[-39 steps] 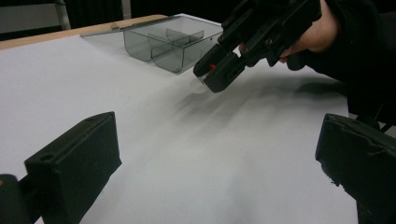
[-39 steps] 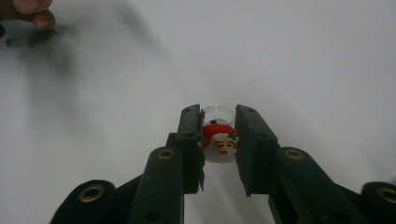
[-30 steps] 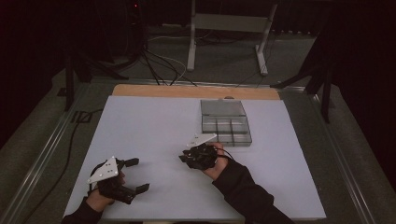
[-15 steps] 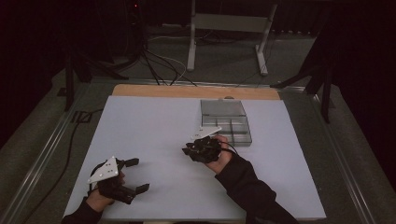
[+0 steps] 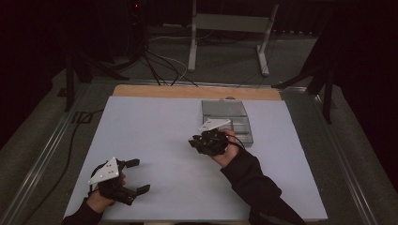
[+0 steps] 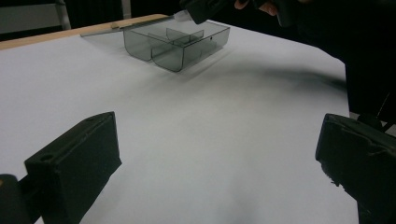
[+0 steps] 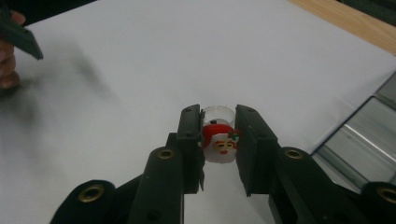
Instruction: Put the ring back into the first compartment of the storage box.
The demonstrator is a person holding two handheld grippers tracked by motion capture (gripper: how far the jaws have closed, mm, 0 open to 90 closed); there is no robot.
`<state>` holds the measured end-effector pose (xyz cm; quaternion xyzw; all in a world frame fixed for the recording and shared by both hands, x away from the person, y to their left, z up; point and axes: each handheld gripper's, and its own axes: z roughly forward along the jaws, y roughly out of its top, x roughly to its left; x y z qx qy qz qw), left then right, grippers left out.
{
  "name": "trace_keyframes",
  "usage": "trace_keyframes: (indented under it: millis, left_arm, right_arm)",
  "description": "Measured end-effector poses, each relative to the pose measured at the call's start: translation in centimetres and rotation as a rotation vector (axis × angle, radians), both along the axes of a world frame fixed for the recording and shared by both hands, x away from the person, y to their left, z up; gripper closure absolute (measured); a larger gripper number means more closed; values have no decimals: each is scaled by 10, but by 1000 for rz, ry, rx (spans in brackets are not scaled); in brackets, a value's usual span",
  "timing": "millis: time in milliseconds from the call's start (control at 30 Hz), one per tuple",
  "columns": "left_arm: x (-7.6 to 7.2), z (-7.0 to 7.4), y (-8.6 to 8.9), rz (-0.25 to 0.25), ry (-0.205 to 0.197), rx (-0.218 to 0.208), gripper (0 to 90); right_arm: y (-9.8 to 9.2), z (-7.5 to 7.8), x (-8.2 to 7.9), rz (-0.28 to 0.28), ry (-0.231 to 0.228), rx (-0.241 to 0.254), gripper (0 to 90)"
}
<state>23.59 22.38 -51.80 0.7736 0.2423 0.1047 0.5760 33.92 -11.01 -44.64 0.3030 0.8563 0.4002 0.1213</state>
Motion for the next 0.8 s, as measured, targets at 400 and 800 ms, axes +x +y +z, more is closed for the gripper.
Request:
trace_keyframes:
  millis: [400,800]
  left_arm:
    - [-1,0,0,-1,-2,0,5]
    - [0,0,0,-3,0,2,5]
  right_arm:
    - [-17,5,13,-76,-1,18,724]
    - [-39,6,32,-180,-2,22,724]
